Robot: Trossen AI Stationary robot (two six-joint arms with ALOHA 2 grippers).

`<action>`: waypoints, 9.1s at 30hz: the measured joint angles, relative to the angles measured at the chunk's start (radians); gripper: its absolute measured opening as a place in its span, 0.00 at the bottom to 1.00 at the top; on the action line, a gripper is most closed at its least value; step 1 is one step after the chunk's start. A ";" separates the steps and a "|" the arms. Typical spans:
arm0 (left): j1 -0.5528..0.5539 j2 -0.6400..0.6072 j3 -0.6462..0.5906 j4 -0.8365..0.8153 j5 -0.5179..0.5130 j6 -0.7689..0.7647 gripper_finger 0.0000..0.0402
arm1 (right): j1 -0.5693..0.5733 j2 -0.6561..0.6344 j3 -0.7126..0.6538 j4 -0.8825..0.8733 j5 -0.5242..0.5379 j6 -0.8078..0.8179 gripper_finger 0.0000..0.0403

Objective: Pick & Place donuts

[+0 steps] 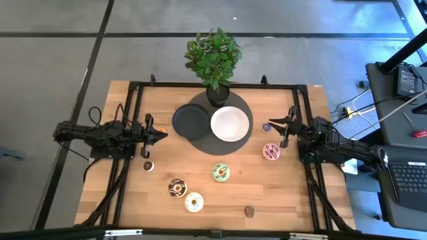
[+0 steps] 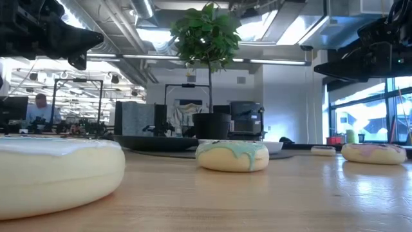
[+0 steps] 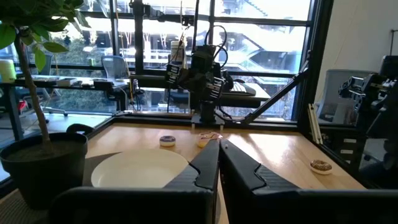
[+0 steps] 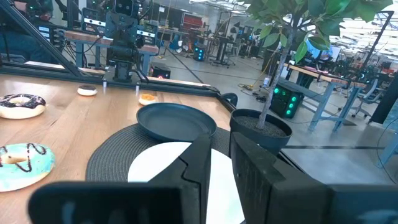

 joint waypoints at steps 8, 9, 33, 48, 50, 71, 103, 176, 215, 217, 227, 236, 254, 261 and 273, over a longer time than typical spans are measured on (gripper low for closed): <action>0.000 0.000 0.000 0.000 0.000 0.000 0.03 | 0.000 0.000 0.000 0.000 0.000 0.000 0.17; 0.000 0.000 0.000 0.000 0.000 0.000 0.03 | 0.000 0.000 0.000 0.000 0.000 0.000 0.17; 0.000 0.000 0.000 0.000 0.000 0.000 0.03 | 0.000 0.000 0.000 0.000 0.000 0.000 0.17; 0.000 0.000 0.000 0.000 0.005 -0.020 0.03 | 0.000 0.018 0.002 0.247 -0.215 0.411 0.17; 0.000 0.000 0.000 0.000 0.007 -0.045 0.03 | 0.000 0.037 0.016 0.264 -0.295 0.359 0.17; 0.000 0.000 0.000 0.001 0.006 -0.071 0.02 | 0.038 0.753 0.577 -0.284 -0.411 0.237 0.21; 0.000 0.000 0.000 0.001 0.007 -0.062 0.01 | -0.001 1.017 0.583 -0.581 0.150 0.555 0.52; 0.000 0.000 0.000 0.001 -0.038 -0.053 0.37 | -0.122 1.351 0.582 -0.621 0.225 0.701 0.09; 0.000 0.000 0.000 0.000 -0.038 -0.052 0.37 | -0.044 1.658 0.903 -0.171 0.084 0.521 0.07; 0.000 0.000 0.000 0.000 -0.038 -0.052 0.37 | -0.044 1.677 0.919 -0.170 0.084 0.520 0.07; 0.000 0.000 0.000 0.000 -0.038 -0.052 0.38 | -0.044 1.725 0.954 -0.206 0.085 0.520 0.07; 0.000 0.000 0.000 0.000 -0.038 -0.052 0.38 | -0.044 1.758 0.954 -0.198 0.147 0.520 0.07; 0.000 0.000 0.000 0.000 -0.038 -0.052 0.38 | -0.043 1.767 0.954 -0.206 0.130 0.472 0.10; 0.000 0.000 0.000 0.000 -0.038 -0.052 0.37 | -0.043 1.766 0.954 -0.213 0.130 0.471 0.21; 0.000 0.000 0.000 0.000 -0.038 -0.052 0.37 | 0.031 1.590 0.954 -0.388 0.093 0.415 0.30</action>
